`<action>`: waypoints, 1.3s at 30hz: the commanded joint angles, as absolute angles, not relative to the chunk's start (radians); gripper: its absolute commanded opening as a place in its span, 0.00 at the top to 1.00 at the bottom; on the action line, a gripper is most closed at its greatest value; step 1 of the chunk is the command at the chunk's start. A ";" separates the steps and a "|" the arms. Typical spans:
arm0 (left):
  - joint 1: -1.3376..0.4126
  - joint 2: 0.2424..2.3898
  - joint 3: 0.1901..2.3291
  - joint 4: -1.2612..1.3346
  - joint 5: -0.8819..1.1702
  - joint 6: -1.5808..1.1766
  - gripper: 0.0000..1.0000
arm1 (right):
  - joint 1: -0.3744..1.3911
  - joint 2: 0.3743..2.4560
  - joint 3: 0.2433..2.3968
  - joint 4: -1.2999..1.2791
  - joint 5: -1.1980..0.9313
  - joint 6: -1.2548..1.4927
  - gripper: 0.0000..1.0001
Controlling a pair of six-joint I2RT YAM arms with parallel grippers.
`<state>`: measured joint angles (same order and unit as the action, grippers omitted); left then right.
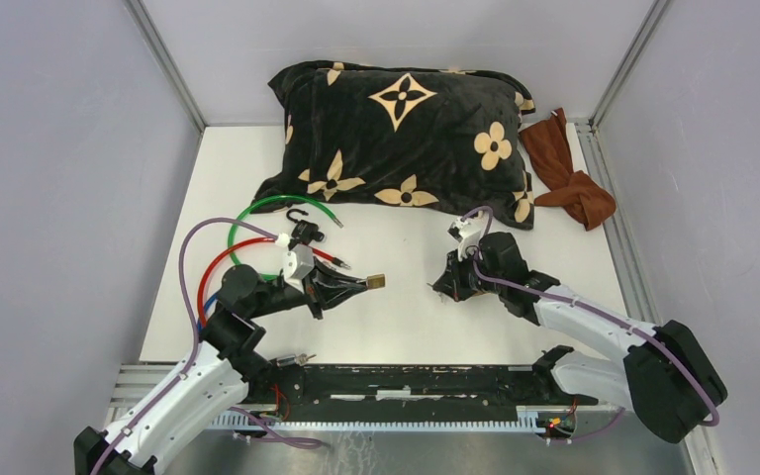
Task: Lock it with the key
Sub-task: Place the key at the center of the board.
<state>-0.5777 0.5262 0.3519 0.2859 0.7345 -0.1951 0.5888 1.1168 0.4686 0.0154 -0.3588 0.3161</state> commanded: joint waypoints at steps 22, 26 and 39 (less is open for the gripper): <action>-0.566 0.503 0.341 0.331 0.725 -0.204 0.98 | 0.497 1.321 0.369 0.330 -0.284 0.539 0.81; -0.566 0.506 0.337 0.331 0.724 -0.205 0.98 | 0.497 1.283 0.426 0.263 -0.308 0.454 0.52; -0.560 0.545 0.315 0.333 0.627 -0.442 0.98 | 0.903 0.836 0.445 0.310 -0.150 -0.382 0.03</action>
